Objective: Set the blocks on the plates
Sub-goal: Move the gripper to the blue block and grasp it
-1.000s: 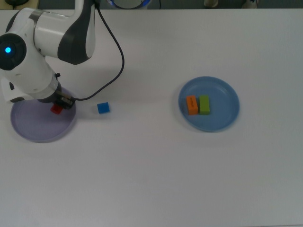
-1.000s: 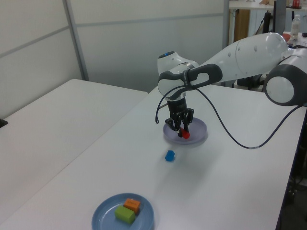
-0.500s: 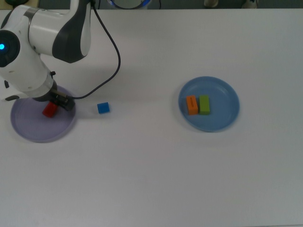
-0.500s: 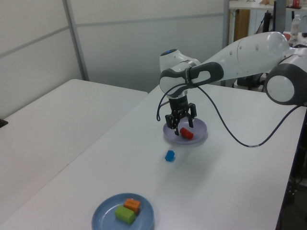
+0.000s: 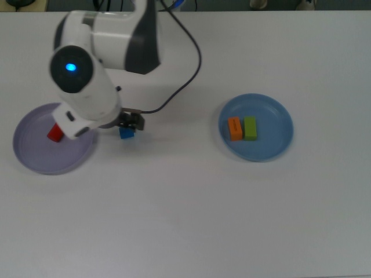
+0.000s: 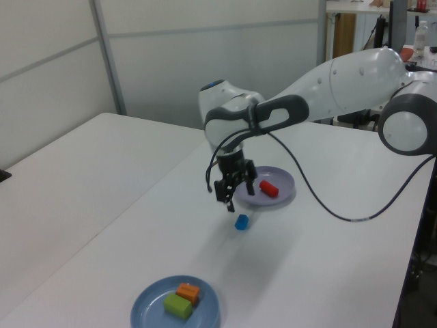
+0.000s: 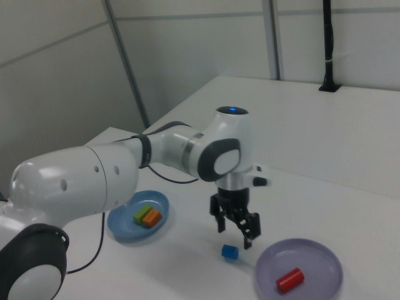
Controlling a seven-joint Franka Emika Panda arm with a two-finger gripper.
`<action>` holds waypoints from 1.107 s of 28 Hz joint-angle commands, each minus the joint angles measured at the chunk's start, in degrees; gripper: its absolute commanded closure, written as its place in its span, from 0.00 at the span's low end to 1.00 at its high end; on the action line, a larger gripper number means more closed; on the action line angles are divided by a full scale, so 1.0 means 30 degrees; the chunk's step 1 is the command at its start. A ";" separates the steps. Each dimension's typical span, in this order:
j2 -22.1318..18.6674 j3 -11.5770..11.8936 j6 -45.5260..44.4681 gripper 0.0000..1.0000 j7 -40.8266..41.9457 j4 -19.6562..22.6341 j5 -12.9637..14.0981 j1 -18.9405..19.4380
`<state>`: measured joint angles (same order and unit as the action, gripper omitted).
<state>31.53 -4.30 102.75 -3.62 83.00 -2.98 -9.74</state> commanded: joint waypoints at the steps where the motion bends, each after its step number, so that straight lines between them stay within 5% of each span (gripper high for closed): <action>1: -0.0200 0.0172 -0.0414 0.00 0.1381 0.0430 -0.0529 0.0961; 10: 0.0474 0.0172 -0.0150 0.00 0.4192 0.0460 -0.2460 0.1344; 22: 0.1089 0.0143 -0.0062 0.03 0.4724 0.0460 -0.3282 0.1577; 26: 0.1120 0.0143 0.0231 0.30 0.4753 0.0547 -0.3634 0.1666; 27: 0.1120 0.0143 0.0231 0.45 0.4782 0.0606 -0.3664 0.1666; 28: 0.1091 0.0143 0.0231 0.71 0.4811 0.0606 -0.3606 0.1666; 31: 0.1090 0.0143 0.0202 1.00 0.4841 0.0577 -0.3460 0.1666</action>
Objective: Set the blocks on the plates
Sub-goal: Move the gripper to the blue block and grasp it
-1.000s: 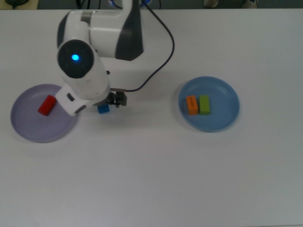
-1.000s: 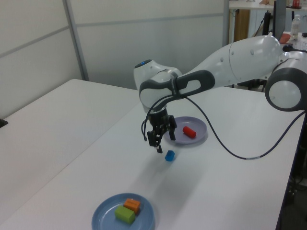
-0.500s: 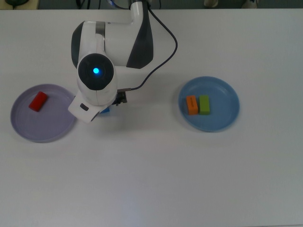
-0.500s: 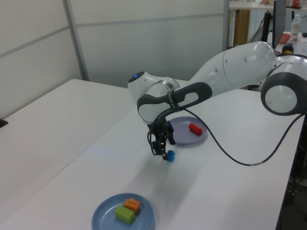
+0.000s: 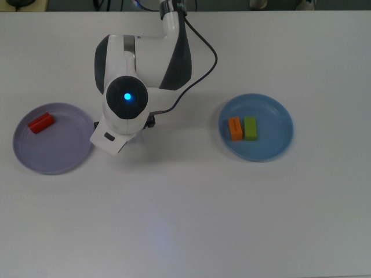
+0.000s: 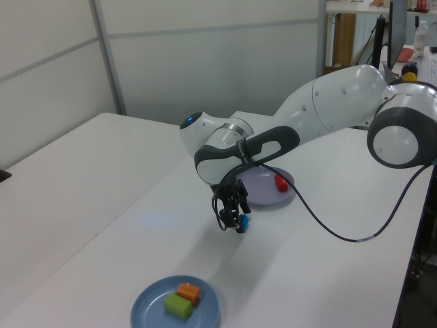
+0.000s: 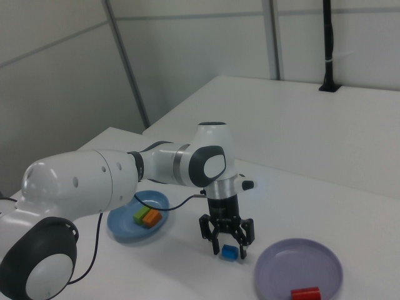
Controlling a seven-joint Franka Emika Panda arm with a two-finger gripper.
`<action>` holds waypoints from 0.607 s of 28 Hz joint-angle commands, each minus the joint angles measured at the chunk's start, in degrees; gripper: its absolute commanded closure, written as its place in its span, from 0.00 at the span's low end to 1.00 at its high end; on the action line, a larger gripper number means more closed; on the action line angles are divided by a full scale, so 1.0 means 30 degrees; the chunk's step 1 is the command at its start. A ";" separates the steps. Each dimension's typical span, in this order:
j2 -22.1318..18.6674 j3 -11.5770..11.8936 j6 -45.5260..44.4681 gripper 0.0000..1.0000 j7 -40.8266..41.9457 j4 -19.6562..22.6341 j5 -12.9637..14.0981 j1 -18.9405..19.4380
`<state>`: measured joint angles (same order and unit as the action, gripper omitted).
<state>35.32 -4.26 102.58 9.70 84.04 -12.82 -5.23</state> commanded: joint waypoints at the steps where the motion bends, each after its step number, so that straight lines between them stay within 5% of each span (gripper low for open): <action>1: -0.0172 0.0131 0.0260 1.00 0.0428 0.0229 -0.0181 0.0163; 13: -0.0786 0.0160 -0.0032 1.00 0.0311 0.0229 0.0111 -0.0100; 17: -0.1691 0.0307 -0.0383 1.00 0.0340 0.0112 0.1891 -0.0800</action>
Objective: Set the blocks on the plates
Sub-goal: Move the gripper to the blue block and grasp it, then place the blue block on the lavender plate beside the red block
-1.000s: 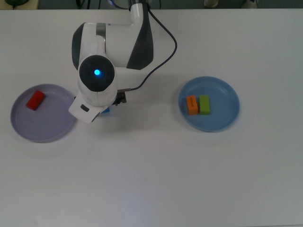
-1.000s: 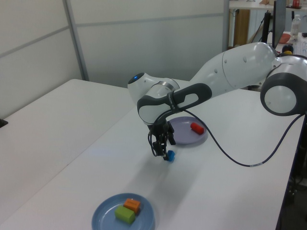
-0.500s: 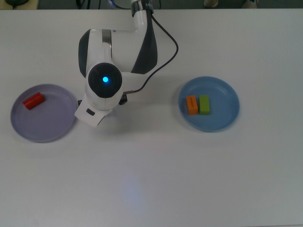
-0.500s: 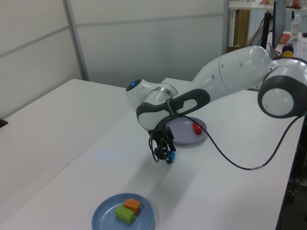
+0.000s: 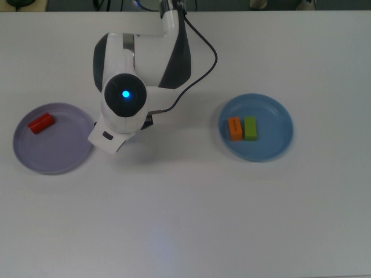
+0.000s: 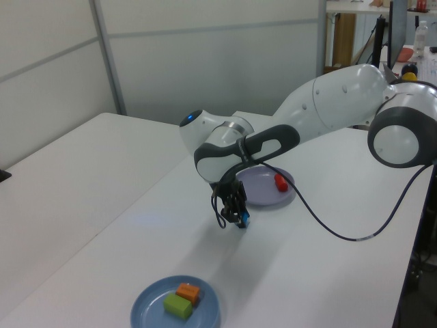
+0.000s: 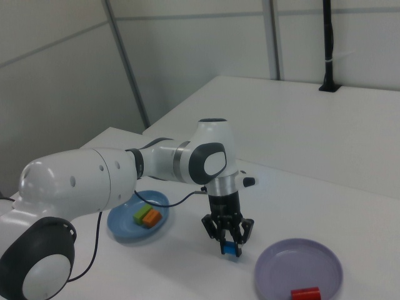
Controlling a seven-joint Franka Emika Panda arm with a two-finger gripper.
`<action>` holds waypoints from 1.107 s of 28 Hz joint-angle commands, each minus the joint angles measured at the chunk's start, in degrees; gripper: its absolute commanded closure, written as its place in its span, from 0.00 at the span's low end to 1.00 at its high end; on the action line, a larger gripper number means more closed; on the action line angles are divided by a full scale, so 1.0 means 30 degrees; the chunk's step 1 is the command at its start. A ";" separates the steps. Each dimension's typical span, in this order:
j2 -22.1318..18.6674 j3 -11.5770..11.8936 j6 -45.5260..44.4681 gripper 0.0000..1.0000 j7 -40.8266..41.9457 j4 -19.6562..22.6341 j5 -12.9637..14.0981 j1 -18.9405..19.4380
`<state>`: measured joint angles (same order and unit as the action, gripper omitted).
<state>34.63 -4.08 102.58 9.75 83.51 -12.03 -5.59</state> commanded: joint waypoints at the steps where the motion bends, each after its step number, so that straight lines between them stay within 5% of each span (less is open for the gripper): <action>1: -0.1667 0.0277 -0.0414 1.00 0.0324 0.0259 0.1956 -0.0861; 7: -0.2167 0.0423 -0.0941 1.00 0.0119 0.0258 0.2457 -0.2383; 14: -0.1026 0.0482 -0.0503 1.00 0.0089 0.0259 0.2399 -0.4377; 18: -0.0615 0.0540 0.1487 0.90 -0.0085 0.0433 0.2662 -0.4671; 22: -0.0380 0.0541 0.1900 0.39 -0.0731 0.0463 0.2663 -0.4964; 23: -0.0409 0.0541 0.1900 0.12 -0.0731 0.0463 0.2692 -0.4964; 24: -0.0438 0.0541 0.1871 0.00 -0.0760 0.0434 0.2692 -0.4964; 31: -0.0526 0.0541 0.1725 0.00 -0.0702 0.0346 0.2692 -0.4964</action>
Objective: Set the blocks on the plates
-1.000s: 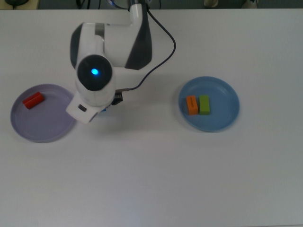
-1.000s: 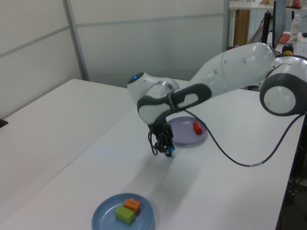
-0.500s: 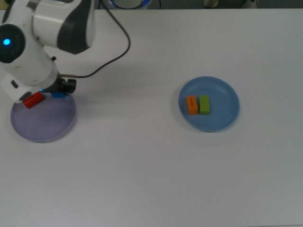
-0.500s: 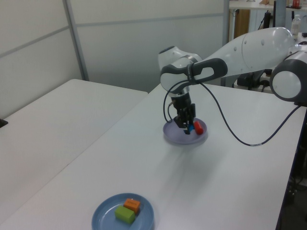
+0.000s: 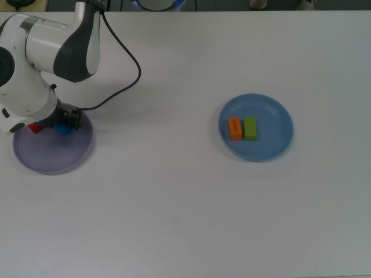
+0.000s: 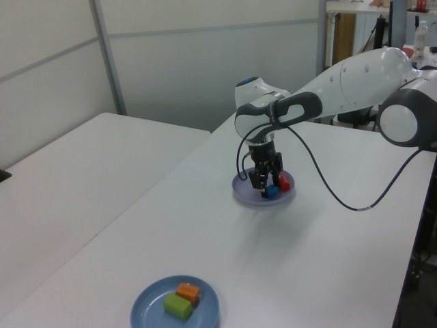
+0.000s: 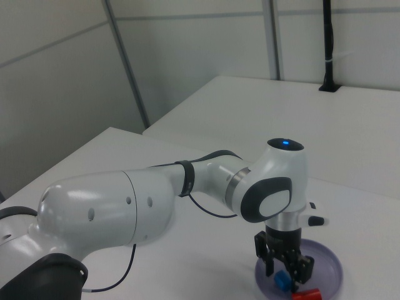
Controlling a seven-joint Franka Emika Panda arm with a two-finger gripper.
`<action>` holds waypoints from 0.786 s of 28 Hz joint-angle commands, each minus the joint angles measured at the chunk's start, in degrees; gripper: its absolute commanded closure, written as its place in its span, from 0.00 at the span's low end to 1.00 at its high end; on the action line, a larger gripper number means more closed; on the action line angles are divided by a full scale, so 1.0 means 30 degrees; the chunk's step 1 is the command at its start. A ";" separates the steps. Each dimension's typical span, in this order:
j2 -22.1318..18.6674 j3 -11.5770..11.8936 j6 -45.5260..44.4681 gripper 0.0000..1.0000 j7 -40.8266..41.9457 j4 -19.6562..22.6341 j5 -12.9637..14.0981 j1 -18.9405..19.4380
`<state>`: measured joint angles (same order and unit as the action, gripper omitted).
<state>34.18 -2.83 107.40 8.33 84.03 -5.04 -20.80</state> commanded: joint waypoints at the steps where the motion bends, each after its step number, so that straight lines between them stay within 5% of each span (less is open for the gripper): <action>1: -0.0437 0.0094 0.0090 0.00 -0.0226 0.0175 0.0361 0.0108; 17: -0.3716 -0.0111 -0.0907 0.00 -0.0080 0.0057 0.0038 0.1338; 22: -0.4304 -0.0082 -0.1141 0.00 -0.0138 -0.0001 -0.0079 0.2713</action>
<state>24.24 -3.46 105.66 8.33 82.74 -5.03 -16.08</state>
